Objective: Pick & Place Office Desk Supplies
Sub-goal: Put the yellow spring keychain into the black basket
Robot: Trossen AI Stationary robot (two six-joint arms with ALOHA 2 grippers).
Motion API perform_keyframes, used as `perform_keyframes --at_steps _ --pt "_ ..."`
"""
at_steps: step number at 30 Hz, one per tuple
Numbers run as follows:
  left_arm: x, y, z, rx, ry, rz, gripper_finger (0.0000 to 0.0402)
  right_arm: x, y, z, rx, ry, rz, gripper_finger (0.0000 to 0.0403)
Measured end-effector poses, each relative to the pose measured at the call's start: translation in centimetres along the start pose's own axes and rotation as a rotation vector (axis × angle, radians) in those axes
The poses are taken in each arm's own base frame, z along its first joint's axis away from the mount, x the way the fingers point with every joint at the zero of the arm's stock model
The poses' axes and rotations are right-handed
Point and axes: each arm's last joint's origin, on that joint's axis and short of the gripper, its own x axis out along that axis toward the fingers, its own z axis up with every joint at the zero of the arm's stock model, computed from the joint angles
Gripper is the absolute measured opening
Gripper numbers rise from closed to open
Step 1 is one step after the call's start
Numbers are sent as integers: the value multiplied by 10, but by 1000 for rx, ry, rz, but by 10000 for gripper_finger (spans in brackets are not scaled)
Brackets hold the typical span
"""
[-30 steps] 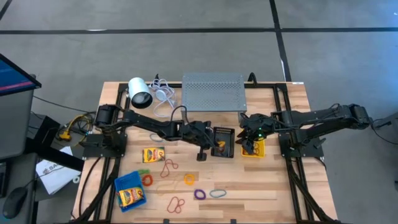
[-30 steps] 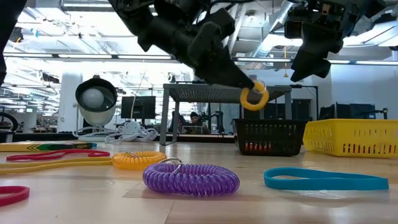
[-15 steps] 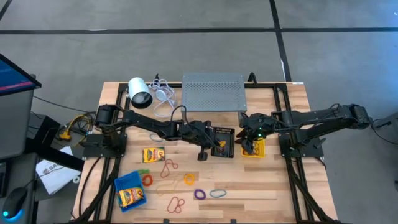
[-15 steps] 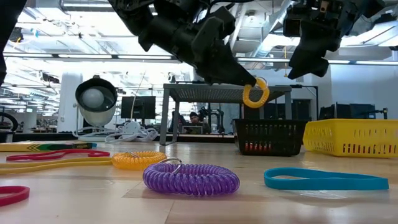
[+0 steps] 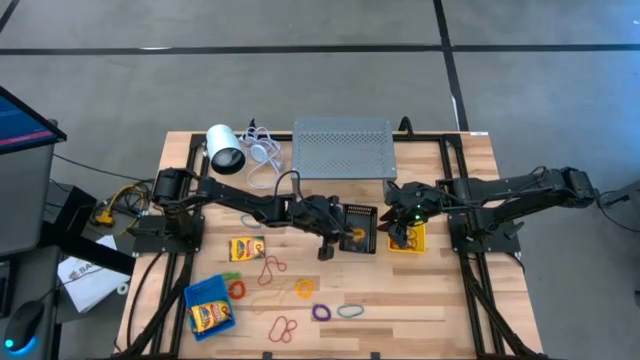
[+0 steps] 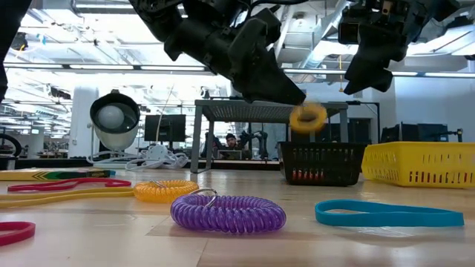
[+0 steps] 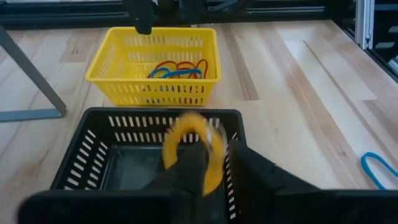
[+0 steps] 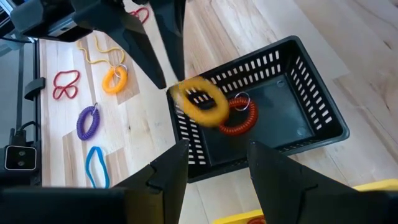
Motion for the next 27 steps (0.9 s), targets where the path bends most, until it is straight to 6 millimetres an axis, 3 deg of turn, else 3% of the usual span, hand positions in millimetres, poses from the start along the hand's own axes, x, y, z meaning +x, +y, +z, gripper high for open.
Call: perform_keyframes --at_steps 9,13,18,21,23,27 --pt "-1 0 1 -59 -1 -14 197 0 0 0 0 0 0 161" --pt "-16 -1 8 -63 37 -29 224 0 0 0 4 0 0 161" --pt "-63 -8 27 -66 124 -49 226 0 0 0 3 0 1 161" --pt "-90 -24 33 -70 176 -87 214 0 0 0 3 0 1 161" --pt "-103 -38 35 -52 203 -125 206 0 0 1 3 -5 4 161" --pt "-112 -68 27 10 293 -155 188 0 1 1 3 -10 7 161"
